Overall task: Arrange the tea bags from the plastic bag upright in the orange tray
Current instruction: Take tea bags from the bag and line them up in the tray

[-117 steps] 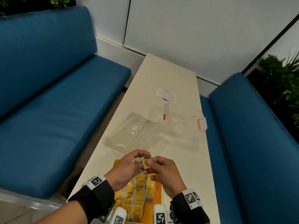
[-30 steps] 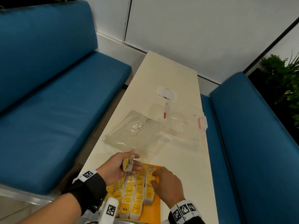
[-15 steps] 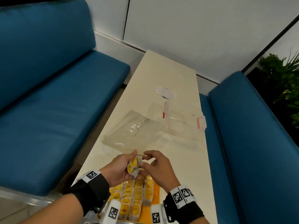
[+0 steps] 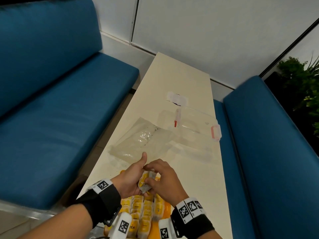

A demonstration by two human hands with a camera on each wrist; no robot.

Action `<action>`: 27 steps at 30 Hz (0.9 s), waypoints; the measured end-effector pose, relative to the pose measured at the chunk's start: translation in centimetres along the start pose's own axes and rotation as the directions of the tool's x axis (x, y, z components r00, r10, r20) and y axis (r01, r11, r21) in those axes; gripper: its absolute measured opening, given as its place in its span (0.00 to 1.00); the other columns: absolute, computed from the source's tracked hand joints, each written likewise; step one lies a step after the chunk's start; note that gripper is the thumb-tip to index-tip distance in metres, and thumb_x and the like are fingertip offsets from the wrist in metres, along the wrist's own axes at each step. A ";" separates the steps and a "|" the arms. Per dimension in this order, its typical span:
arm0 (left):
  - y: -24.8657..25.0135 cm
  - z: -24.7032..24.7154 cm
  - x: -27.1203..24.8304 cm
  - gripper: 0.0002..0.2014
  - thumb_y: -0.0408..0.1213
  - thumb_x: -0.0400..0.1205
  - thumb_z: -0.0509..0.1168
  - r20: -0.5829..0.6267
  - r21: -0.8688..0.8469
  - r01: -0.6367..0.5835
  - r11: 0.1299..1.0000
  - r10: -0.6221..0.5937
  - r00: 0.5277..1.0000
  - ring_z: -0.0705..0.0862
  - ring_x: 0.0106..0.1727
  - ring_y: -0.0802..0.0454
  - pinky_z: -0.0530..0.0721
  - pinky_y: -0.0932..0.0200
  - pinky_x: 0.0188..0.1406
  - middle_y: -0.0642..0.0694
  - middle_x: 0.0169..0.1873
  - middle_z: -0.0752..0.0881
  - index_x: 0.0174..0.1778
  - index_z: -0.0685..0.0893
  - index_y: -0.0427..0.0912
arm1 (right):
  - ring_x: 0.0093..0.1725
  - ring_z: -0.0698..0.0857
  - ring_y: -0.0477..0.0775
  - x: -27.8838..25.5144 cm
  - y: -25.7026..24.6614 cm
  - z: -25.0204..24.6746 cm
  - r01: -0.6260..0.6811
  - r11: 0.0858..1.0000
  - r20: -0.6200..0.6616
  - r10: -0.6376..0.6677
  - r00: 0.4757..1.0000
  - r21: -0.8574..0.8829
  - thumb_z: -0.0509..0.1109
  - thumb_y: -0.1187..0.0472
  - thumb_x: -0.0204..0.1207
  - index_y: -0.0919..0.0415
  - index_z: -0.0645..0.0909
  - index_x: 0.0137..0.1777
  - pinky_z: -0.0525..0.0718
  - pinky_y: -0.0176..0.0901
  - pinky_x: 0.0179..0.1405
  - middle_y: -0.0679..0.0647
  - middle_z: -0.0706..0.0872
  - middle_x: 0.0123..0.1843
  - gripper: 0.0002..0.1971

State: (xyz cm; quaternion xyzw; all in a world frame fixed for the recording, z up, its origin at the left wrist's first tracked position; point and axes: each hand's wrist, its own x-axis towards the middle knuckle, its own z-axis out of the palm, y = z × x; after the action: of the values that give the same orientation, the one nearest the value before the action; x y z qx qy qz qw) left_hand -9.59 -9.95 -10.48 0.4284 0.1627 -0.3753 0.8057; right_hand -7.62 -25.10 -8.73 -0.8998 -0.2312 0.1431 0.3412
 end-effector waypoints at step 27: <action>1.8 -3.8 -0.2 0.17 0.46 0.71 0.83 -0.183 0.763 -0.273 0.586 0.601 0.778 0.87 0.46 0.70 0.78 0.65 0.51 0.58 0.46 0.92 0.55 0.89 0.60 | 0.37 0.83 0.40 1.6 0.1 -4.7 -0.222 0.973 -0.019 0.221 0.975 -0.065 0.80 0.61 0.69 0.48 0.88 0.34 0.81 0.36 0.43 0.47 0.88 0.41 0.07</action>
State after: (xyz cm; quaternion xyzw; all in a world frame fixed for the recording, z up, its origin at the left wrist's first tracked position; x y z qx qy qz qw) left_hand -8.17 -6.15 -11.58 0.7973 0.0651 -0.0888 0.5934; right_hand -4.28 -26.87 -5.54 -0.9317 -0.1321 0.1674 0.2940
